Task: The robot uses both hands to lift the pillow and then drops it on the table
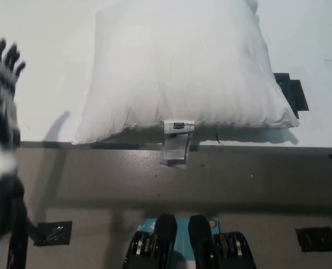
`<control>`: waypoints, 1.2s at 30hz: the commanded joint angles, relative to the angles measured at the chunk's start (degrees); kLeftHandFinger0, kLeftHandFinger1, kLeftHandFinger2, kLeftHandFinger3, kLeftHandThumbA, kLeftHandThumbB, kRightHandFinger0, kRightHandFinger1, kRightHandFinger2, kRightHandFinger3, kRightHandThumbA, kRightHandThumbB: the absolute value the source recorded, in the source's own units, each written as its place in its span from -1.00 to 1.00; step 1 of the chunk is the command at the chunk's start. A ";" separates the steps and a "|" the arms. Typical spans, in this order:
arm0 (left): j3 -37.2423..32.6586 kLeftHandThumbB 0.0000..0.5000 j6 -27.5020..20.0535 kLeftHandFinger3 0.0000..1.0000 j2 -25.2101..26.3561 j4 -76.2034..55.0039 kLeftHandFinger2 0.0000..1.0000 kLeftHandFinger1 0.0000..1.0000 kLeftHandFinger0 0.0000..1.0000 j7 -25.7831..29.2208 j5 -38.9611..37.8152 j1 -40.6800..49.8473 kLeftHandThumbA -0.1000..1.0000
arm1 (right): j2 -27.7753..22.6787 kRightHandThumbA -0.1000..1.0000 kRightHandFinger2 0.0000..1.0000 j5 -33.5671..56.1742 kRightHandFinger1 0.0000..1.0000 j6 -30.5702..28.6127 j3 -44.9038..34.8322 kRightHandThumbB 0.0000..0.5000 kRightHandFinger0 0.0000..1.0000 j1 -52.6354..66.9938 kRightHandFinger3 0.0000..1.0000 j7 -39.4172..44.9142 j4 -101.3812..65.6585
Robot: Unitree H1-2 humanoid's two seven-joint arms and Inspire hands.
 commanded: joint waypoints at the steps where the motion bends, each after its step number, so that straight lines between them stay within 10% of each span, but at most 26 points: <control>1: 0.10 -0.71 -4.56 1.00 -3.50 -11.44 1.00 1.00 1.00 0.53 5.73 13.46 1.00 | -0.70 0.68 1.00 0.29 1.00 -0.50 -2.30 -0.85 1.00 11.50 1.00 2.62 -11.73; 4: -0.68 -0.72 -6.82 1.00 -8.54 -8.15 1.00 1.00 1.00 -0.76 -0.28 21.46 1.00 | 3.39 1.00 1.00 -0.21 1.00 -4.98 0.79 -0.96 1.00 20.17 1.00 2.09 -11.01; 14: 6.10 -0.70 -6.82 1.00 -23.63 2.63 1.00 1.00 1.00 -14.82 -7.01 29.80 0.69 | 13.37 1.00 1.00 -4.07 1.00 -22.48 8.68 -1.00 1.00 34.81 1.00 -0.44 -0.37; 24: 7.33 -0.66 -6.82 1.00 -23.57 6.52 1.00 1.00 1.00 -22.01 -6.74 32.64 0.69 | 14.85 1.00 1.00 -19.19 1.00 -25.61 12.36 -1.00 1.00 35.52 1.00 -6.32 6.81; 36: 10.55 -0.23 -6.82 1.00 -23.77 7.94 1.00 1.00 1.00 -24.54 -1.47 28.29 0.94 | 15.47 1.00 1.00 -15.63 1.00 -32.11 11.32 -1.00 1.00 29.66 1.00 -6.97 10.84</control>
